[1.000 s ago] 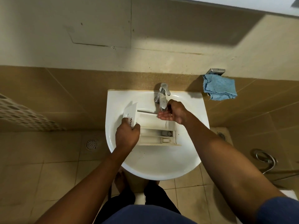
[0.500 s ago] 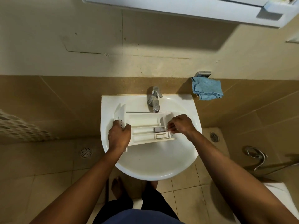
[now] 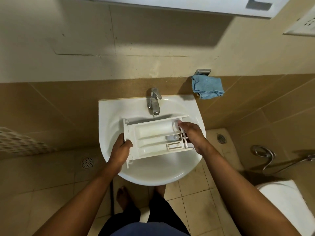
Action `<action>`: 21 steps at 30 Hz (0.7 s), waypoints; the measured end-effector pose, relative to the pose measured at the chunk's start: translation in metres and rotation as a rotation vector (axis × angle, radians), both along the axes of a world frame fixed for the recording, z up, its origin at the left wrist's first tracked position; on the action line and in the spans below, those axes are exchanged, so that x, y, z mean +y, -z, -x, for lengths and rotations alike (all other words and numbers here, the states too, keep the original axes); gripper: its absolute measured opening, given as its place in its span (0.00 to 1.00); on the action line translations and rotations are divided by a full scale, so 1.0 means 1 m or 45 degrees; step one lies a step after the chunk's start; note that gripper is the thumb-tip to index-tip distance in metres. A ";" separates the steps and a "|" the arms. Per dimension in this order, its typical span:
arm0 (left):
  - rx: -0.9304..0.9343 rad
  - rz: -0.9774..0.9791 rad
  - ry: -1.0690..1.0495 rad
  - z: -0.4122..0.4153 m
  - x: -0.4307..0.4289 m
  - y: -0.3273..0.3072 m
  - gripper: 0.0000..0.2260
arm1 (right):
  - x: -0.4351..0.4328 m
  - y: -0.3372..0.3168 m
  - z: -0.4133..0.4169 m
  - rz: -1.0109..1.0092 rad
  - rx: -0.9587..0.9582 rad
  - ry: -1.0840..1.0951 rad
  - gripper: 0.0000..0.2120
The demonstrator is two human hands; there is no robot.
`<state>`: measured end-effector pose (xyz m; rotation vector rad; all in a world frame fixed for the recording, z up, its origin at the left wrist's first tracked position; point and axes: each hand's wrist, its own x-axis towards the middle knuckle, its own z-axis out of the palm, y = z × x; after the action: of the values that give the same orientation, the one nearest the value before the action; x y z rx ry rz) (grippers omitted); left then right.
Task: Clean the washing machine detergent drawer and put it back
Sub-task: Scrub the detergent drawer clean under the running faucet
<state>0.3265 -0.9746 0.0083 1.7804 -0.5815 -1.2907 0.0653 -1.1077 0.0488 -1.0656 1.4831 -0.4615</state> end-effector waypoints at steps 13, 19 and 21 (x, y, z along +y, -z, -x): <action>-0.038 0.162 0.002 -0.005 0.013 0.019 0.18 | 0.016 -0.019 0.020 0.464 -0.417 -0.241 0.30; -0.401 0.305 0.023 0.003 0.032 0.008 0.23 | 0.023 -0.003 0.024 0.426 -0.511 -0.169 0.27; -0.476 0.362 0.047 0.005 0.038 0.004 0.25 | 0.026 0.004 0.024 0.393 -0.560 -0.091 0.28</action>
<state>0.3218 -0.9365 0.0040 1.7818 -0.9589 -0.8490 0.0414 -1.0818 0.0448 -1.1618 1.0009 -0.8349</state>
